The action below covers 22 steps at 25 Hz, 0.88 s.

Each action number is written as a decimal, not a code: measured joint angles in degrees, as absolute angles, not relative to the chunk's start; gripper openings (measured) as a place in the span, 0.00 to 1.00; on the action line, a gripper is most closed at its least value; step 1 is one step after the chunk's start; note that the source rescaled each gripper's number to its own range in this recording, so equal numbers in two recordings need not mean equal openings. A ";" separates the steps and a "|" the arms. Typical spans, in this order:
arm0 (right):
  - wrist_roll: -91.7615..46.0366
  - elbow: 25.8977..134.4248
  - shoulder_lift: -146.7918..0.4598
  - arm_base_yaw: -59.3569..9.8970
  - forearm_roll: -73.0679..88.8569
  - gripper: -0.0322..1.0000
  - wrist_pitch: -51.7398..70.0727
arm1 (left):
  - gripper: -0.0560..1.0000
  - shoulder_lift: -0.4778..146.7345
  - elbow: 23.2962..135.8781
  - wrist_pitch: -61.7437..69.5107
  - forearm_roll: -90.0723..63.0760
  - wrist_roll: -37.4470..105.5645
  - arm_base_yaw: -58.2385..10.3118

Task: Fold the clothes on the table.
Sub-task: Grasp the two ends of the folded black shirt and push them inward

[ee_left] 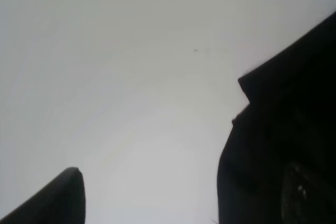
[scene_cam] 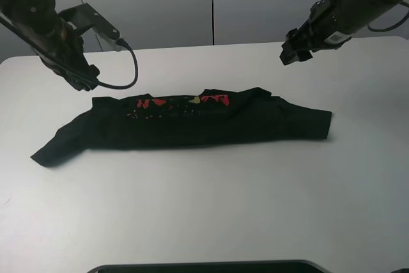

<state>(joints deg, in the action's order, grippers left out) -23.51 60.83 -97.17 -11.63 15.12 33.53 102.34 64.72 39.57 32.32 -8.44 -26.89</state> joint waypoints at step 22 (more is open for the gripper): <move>-20.13 59.26 -114.98 -10.26 33.25 0.93 36.12 | 0.99 96.73 64.72 53.96 10.26 -15.12 -26.89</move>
<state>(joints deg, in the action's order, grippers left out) -20.13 59.26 -114.98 -10.26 33.25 36.12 96.73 64.72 53.96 10.26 -15.12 -26.89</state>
